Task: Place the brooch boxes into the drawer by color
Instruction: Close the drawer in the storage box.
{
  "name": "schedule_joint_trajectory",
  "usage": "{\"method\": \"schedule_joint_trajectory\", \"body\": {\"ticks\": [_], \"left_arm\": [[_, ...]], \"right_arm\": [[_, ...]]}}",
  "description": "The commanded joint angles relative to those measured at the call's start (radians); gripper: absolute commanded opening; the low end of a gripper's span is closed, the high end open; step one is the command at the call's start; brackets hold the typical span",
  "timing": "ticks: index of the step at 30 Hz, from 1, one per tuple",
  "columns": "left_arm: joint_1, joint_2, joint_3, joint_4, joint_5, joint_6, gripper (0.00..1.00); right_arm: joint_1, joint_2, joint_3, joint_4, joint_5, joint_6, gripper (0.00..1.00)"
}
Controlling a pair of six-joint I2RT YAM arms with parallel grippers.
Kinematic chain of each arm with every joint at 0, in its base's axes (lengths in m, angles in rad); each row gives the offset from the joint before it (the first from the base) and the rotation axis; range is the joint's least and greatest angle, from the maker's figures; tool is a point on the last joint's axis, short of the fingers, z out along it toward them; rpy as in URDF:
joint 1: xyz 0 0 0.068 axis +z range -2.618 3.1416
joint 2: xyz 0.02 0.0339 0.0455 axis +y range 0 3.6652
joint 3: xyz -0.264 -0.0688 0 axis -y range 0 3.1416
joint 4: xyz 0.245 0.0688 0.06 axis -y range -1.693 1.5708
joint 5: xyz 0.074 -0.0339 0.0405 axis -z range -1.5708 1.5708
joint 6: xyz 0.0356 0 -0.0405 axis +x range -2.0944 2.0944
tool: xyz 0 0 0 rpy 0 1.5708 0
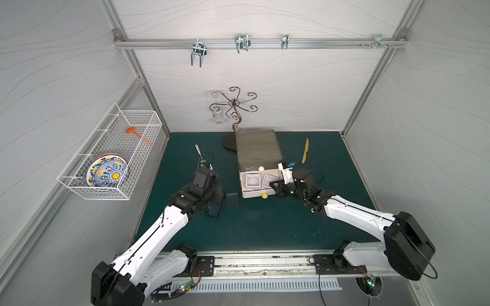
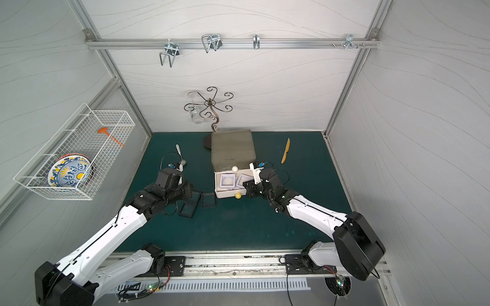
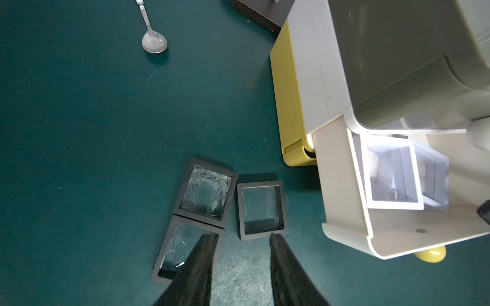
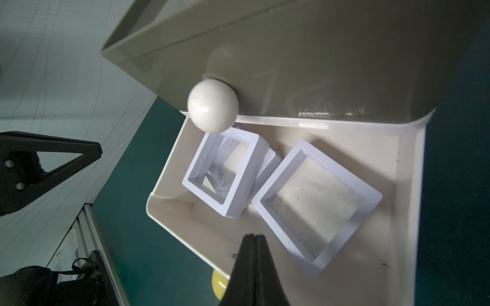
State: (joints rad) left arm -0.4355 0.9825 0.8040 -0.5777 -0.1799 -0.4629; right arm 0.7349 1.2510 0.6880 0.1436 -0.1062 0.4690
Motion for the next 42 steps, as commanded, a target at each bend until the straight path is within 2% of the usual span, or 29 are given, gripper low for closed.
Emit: {"method": "schedule_joint_trajectory", "body": {"ticks": [1, 4, 8, 11, 14, 17, 23, 26, 30, 38, 42], "left_arm": [[0.003, -0.010, -0.009, 0.028, -0.029, 0.019, 0.40], [0.008, 0.000, -0.013, 0.044, -0.027, 0.001, 0.40], [0.009, 0.021, -0.006, 0.053, 0.021, -0.085, 0.39], [0.007, -0.005, -0.034, 0.085, 0.081, -0.138, 0.39], [0.006, -0.027, -0.055, 0.092, 0.088, -0.132, 0.40], [0.006, -0.026, -0.045, 0.066, 0.083, -0.094, 0.43], [0.003, -0.037, -0.061, 0.077, 0.103, -0.102, 0.43], [0.003, -0.019, -0.035, 0.052, 0.080, -0.083, 0.45], [0.003, 0.011, 0.000, 0.018, 0.040, -0.066, 0.47], [0.003, 0.025, 0.013, -0.022, 0.024, -0.119, 0.50], [0.003, -0.013, 0.005, -0.075, -0.033, -0.130, 0.50]], "right_arm": [[0.004, -0.154, 0.010, -0.113, -0.015, -0.033, 0.00], [0.029, -0.248, -0.009, -0.223, -0.016, -0.042, 0.00], [0.068, -0.267, -0.066, -0.293, 0.043, 0.037, 0.00], [0.106, -0.232, -0.099, -0.258, 0.130, 0.090, 0.00], [0.132, -0.178, -0.107, -0.188, 0.226, 0.127, 0.00], [0.137, -0.120, -0.108, -0.120, 0.274, 0.147, 0.00], [0.134, -0.036, -0.133, 0.003, 0.351, 0.123, 0.00], [0.101, 0.003, -0.128, 0.044, 0.329, 0.100, 0.00], [0.031, 0.059, -0.118, 0.120, 0.237, 0.073, 0.00], [-0.046, 0.121, -0.092, 0.228, 0.130, 0.020, 0.00], [-0.087, 0.197, -0.061, 0.284, 0.061, 0.021, 0.00]]}}
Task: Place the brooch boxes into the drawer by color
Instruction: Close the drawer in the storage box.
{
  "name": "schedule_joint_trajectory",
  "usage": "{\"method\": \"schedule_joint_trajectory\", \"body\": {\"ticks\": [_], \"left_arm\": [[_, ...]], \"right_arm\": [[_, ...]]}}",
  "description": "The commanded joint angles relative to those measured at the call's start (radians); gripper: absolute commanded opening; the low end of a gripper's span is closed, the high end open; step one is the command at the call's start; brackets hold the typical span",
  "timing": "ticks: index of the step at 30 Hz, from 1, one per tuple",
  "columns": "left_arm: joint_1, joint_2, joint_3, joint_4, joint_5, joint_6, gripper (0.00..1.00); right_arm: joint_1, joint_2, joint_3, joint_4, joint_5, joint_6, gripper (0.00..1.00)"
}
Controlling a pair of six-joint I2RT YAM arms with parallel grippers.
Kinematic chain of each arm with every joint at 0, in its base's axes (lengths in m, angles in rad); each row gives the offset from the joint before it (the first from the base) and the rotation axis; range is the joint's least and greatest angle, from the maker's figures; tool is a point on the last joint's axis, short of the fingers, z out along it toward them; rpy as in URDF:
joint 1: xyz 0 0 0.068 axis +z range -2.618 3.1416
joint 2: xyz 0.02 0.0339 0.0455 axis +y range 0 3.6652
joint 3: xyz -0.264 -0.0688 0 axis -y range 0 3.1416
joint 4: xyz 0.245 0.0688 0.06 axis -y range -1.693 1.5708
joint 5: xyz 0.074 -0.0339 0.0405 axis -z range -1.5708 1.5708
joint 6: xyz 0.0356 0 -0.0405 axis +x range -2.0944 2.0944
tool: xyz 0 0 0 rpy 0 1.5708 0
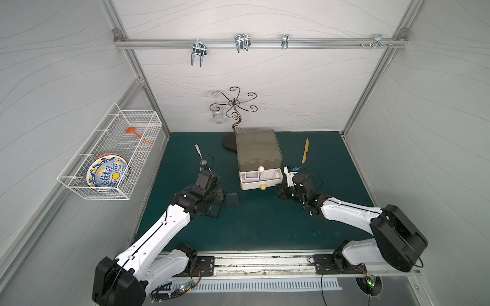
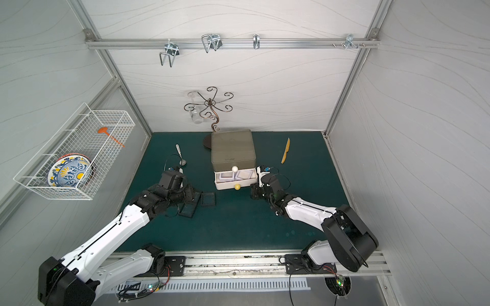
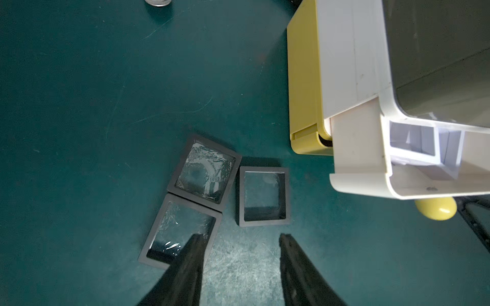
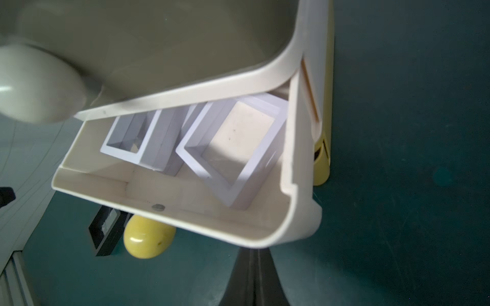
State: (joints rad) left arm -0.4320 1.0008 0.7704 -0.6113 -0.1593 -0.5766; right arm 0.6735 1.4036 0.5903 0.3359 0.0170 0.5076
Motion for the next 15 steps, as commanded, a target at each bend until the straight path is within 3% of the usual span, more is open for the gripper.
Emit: {"method": "schedule_joint_trajectory", "body": {"ticks": [1, 6, 15], "left_arm": [[-0.001, -0.044, 0.037, -0.054, -0.071, -0.016, 0.50], [-0.001, -0.065, 0.036, -0.094, -0.121, -0.005, 0.51], [-0.001, -0.056, -0.003, -0.110, -0.116, -0.056, 0.51]], "right_arm": [[-0.033, 0.068, 0.047, 0.103, -0.079, -0.015, 0.00], [-0.050, 0.145, 0.075, 0.185, -0.105, 0.018, 0.00], [-0.075, 0.145, 0.114, 0.174, -0.114, 0.012, 0.00]]}}
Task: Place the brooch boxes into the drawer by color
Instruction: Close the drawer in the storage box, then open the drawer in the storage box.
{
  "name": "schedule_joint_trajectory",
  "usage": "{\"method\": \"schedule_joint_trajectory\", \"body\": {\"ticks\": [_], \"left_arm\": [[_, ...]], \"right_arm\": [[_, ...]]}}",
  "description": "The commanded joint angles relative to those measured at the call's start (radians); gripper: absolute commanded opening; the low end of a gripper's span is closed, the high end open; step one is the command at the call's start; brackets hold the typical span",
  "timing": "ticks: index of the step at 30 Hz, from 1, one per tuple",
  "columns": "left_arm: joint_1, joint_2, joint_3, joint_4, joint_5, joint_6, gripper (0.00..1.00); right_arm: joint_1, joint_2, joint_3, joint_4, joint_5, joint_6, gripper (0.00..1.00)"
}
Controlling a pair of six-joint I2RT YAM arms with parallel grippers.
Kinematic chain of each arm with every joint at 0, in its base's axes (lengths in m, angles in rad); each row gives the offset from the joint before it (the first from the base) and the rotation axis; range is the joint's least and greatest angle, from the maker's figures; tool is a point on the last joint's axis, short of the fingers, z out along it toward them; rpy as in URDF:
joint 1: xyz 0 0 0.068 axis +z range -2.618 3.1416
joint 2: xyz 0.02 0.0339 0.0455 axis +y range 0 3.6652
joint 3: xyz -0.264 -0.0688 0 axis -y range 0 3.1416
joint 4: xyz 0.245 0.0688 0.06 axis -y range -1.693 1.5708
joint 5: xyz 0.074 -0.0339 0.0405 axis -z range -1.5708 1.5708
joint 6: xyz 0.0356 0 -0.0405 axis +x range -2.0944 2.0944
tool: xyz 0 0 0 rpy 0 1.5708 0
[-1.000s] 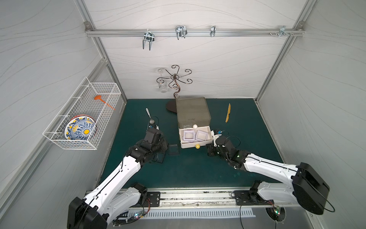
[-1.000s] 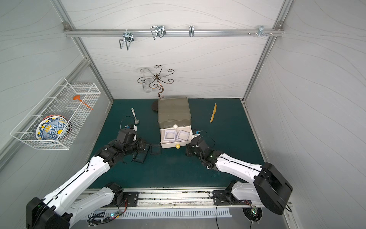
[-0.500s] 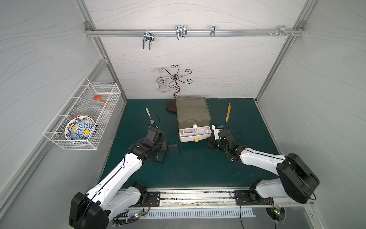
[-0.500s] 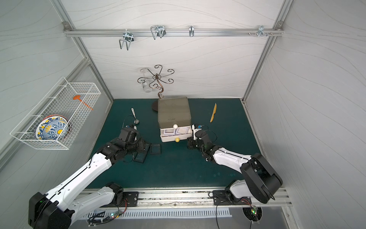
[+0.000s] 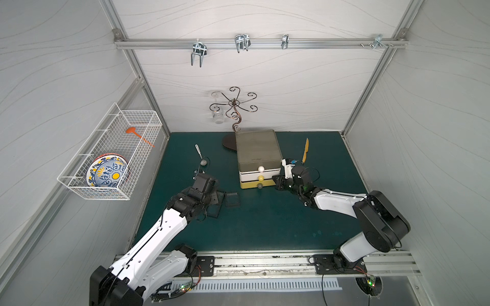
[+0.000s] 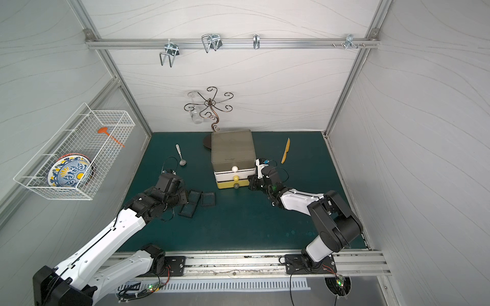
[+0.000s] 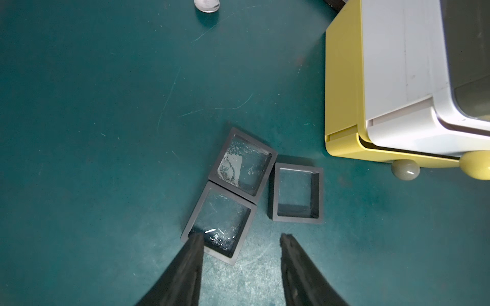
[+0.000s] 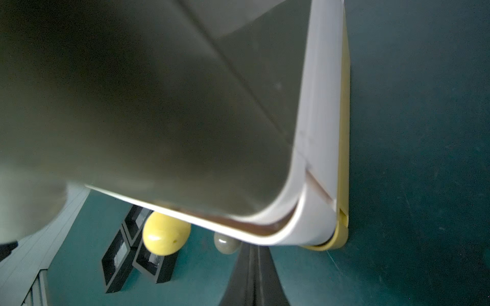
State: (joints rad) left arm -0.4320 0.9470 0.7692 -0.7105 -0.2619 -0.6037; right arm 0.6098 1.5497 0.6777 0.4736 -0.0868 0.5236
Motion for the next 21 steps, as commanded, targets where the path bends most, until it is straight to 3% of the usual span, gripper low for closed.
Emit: {"method": "schedule_joint_trajectory", "body": {"ticks": [1, 9, 15, 21], "left_arm": [[-0.001, -0.005, -0.006, -0.016, -0.010, -0.038, 0.51], [-0.001, 0.048, -0.013, -0.017, 0.038, -0.032, 0.52], [0.004, 0.120, 0.022, -0.026, 0.051, -0.003, 0.52], [0.020, 0.161, -0.002, -0.009, 0.058, 0.009, 0.53]], "right_arm": [[-0.012, -0.002, 0.026, 0.037, -0.008, -0.004, 0.00], [-0.016, -0.038, -0.020, 0.060, 0.011, 0.016, 0.01], [-0.013, -0.258, -0.096, -0.082, -0.014, -0.001, 0.47], [-0.007, -0.558, -0.164, -0.357, -0.047, -0.089, 0.66]]}}
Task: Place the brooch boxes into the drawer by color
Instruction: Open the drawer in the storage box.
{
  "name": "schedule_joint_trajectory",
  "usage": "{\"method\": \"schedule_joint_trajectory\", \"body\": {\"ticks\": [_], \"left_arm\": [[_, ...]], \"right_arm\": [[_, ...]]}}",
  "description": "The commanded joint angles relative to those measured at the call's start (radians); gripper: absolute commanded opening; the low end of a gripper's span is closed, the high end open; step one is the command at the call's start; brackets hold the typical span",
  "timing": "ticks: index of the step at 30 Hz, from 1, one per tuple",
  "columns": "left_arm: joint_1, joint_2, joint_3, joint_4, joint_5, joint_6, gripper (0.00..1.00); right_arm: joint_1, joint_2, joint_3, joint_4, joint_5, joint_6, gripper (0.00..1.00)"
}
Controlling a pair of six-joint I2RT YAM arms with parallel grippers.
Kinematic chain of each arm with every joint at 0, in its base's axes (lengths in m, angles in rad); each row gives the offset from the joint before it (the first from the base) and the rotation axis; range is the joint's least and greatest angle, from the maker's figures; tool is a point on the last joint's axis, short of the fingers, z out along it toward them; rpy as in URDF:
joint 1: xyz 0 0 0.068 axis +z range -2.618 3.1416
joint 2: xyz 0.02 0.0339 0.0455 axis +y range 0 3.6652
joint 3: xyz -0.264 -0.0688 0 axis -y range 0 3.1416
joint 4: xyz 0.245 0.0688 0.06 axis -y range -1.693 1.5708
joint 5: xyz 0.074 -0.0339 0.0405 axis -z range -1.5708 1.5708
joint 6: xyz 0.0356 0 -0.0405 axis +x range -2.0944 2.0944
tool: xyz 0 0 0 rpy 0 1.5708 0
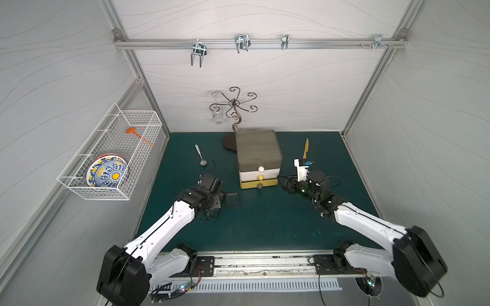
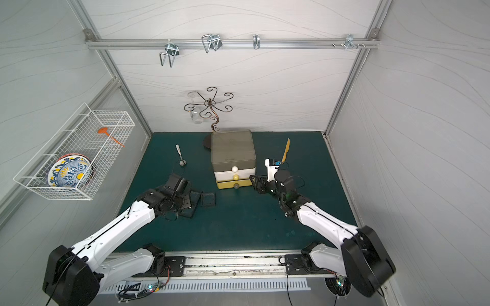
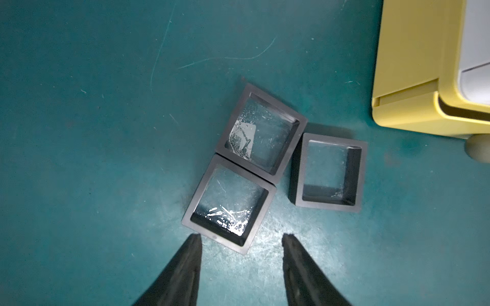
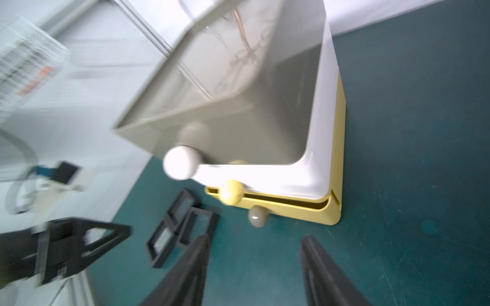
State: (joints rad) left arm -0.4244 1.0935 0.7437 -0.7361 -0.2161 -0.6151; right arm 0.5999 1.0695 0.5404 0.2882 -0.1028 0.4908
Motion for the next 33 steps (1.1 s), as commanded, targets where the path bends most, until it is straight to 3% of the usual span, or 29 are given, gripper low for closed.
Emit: {"method": "schedule_joint_trajectory", "body": {"ticks": [1, 4, 7, 11, 17, 24, 33], "left_arm": [[0.020, 0.025, 0.018, 0.025, 0.017, 0.023, 0.53], [0.041, 0.062, 0.010, 0.046, 0.037, 0.029, 0.54], [0.044, 0.082, 0.013, 0.053, 0.034, 0.028, 0.54], [0.051, 0.075, 0.013, 0.056, 0.040, 0.040, 0.54], [0.065, 0.057, 0.016, 0.049, 0.060, 0.053, 0.54], [0.065, 0.052, 0.002, 0.058, 0.067, 0.043, 0.54], [0.065, 0.049, 0.000, 0.072, 0.099, 0.049, 0.54]], "right_arm": [[0.003, -0.112, -0.040, -0.207, -0.036, -0.058, 0.69], [0.003, -0.179, -0.117, -0.198, -0.065, 0.006, 0.75], [0.003, -0.159, -0.208, -0.029, -0.117, 0.153, 0.79], [0.007, 0.037, -0.258, 0.277, -0.187, 0.325, 0.80], [0.033, 0.385, -0.199, 0.662, -0.265, 0.442, 0.78], [0.106, 0.617, -0.108, 0.830, -0.171, 0.475, 0.72], [0.126, 0.829, -0.037, 0.965, -0.076, 0.506, 0.65]]}}
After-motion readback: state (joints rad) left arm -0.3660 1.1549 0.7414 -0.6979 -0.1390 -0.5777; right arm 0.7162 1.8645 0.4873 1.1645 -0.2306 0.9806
